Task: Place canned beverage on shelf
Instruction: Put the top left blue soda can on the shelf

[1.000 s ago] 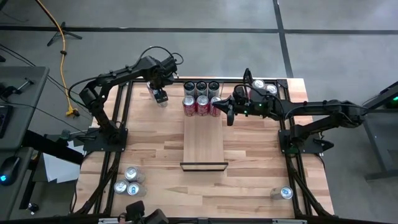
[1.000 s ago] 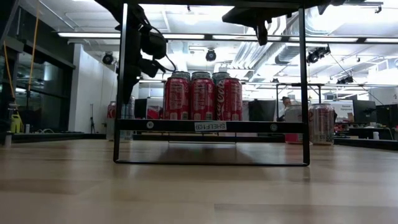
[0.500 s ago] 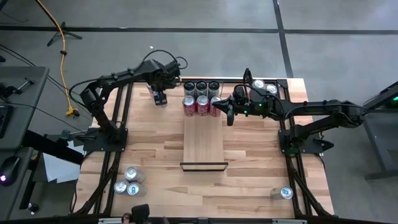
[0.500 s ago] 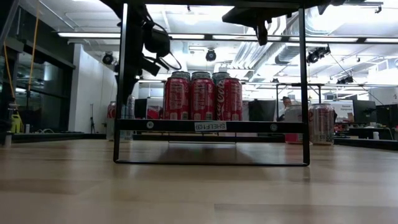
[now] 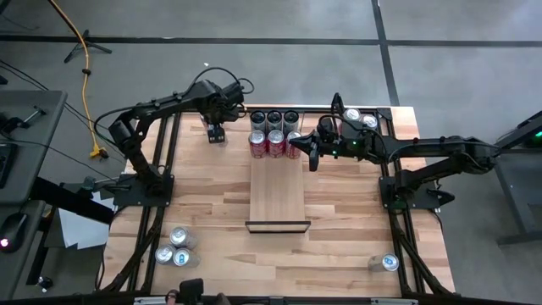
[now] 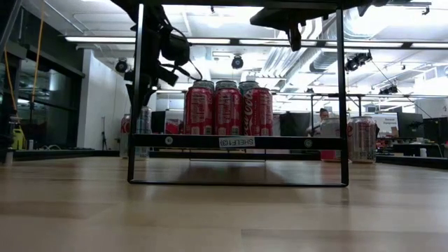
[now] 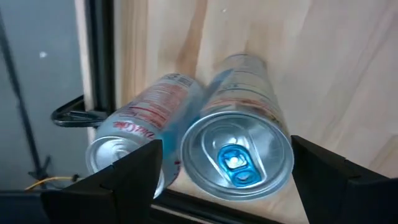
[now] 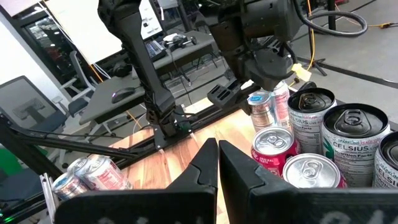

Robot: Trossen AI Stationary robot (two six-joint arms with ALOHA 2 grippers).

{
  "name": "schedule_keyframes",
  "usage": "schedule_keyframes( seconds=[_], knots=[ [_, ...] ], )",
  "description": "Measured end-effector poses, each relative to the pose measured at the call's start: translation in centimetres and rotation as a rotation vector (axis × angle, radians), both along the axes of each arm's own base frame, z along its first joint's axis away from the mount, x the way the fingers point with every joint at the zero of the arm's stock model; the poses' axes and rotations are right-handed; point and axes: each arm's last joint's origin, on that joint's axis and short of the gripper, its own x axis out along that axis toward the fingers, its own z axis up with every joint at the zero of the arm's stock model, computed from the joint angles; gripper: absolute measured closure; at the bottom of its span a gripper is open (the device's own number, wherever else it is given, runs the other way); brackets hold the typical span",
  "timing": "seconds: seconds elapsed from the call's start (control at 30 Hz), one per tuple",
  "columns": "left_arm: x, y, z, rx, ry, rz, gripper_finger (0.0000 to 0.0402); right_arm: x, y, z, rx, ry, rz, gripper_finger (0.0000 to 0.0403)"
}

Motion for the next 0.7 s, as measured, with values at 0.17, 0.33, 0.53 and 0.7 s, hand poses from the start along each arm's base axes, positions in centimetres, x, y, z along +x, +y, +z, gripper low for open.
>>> schedule_keyframes(
  seconds=[0.17, 0.33, 0.53, 0.7],
  knots=[
    [-0.16, 0.22, -0.05, -0.069, -0.049, -0.01, 0.0113, 0.0, 0.0, 0.0, 0.0, 0.0, 0.0, 0.0402],
    [-0.06, 0.2, -0.06, -0.083, -0.062, -0.04, 0.0113, 0.0, 0.0, 0.0, 0.0, 0.0, 0.0, 0.0402],
    [0.07, -0.12, -0.08, -0.109, -0.069, -0.043, 0.0113, 0.0, 0.01, 0.0, 0.0, 0.0, 0.0, 0.0402],
    [0.25, -0.64, -0.08, -0.119, -0.06, -0.03, 0.0113, 0.0, 0.01, 0.0, 0.0, 0.0, 0.0, 0.0402]
  ],
)
